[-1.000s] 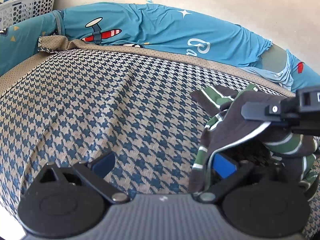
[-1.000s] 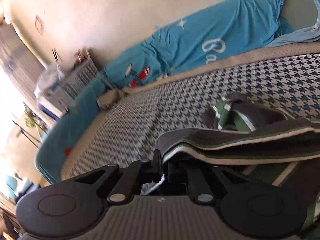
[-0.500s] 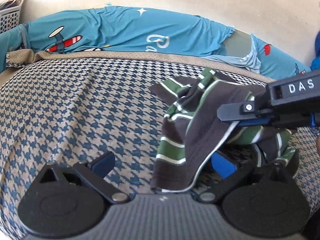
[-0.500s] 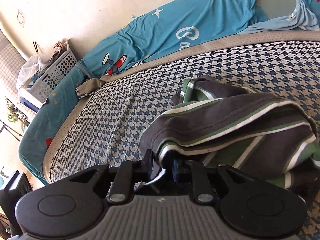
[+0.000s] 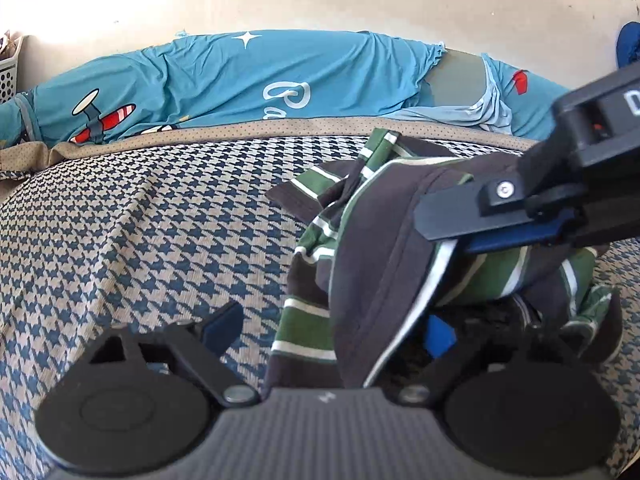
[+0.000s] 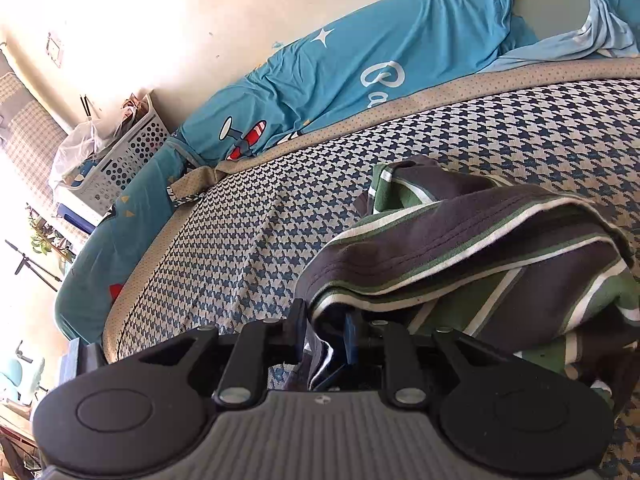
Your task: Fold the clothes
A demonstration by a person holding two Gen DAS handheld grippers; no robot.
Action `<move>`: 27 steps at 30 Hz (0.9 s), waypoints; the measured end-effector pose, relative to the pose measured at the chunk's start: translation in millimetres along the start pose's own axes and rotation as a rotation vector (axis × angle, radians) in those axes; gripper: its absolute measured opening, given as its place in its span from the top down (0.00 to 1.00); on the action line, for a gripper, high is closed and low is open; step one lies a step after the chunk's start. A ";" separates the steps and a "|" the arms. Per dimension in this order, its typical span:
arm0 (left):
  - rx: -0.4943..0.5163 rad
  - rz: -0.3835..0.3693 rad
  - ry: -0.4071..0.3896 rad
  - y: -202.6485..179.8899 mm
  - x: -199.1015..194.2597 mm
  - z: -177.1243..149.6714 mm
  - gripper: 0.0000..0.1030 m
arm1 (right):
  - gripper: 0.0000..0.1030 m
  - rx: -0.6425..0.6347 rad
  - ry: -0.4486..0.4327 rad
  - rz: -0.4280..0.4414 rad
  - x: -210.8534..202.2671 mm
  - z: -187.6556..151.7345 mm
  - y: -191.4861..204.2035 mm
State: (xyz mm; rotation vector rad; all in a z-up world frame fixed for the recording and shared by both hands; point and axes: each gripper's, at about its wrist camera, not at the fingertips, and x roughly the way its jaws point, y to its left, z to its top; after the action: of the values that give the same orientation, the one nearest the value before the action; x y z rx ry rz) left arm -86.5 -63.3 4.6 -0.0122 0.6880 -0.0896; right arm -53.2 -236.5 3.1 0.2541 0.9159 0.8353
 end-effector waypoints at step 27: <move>-0.182 0.250 -0.069 45.7 -8.7 29.9 0.69 | 0.35 0.212 -0.155 -0.249 -63.2 -13.9 -92.3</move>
State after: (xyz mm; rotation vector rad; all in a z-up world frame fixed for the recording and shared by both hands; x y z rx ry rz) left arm -70.6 -17.5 31.4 -0.1030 0.6220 0.2126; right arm -36.1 -346.3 -16.1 0.3748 0.8696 0.4822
